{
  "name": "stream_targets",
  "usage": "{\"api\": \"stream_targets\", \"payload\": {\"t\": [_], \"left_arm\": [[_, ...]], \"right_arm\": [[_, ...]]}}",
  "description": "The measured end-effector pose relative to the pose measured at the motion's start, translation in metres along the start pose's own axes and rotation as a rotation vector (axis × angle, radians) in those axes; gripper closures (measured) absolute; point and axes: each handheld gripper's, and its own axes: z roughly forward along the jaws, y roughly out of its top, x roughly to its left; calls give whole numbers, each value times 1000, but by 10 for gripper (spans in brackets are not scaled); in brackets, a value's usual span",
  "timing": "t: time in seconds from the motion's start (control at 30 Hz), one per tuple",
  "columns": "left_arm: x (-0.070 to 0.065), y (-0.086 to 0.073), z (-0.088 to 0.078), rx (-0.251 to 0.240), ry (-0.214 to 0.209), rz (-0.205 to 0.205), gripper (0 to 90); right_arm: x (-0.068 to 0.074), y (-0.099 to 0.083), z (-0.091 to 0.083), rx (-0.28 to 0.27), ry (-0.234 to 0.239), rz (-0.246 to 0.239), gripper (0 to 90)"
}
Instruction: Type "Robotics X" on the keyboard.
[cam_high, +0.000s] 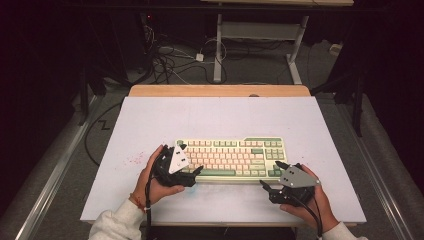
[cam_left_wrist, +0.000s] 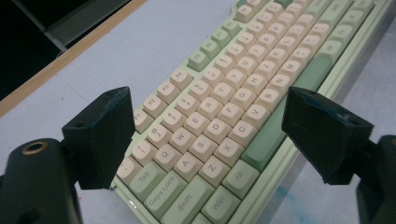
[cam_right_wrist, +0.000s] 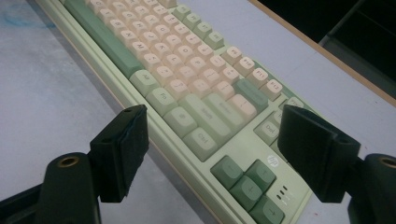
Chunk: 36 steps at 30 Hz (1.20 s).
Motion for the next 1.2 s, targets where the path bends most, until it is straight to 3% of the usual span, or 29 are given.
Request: {"api": "stream_targets", "payload": {"t": [0.17,0.3,0.67,1.03,1.17,1.2], "left_arm": [[-5,-6,-6,0,-9,-9,160],[-6,-11,-10,-15,-40,-29,168],[-15,-24,-18,11,-85,-46,287],[-9,-31,-19,50,-138,-63,687],[-8,-31,-17,87,-146,-45,797],[-9,-31,-17,105,-146,-22,818]], "right_arm": [[1,0,0,1,2,3,247],[0,0,-1,-1,1,4,247],[0,-2,-2,7,1,7,247],[0,-3,-4,8,-2,8,247],[0,-3,-3,12,-2,8,247],[0,-3,-3,13,-1,4,247]]}}
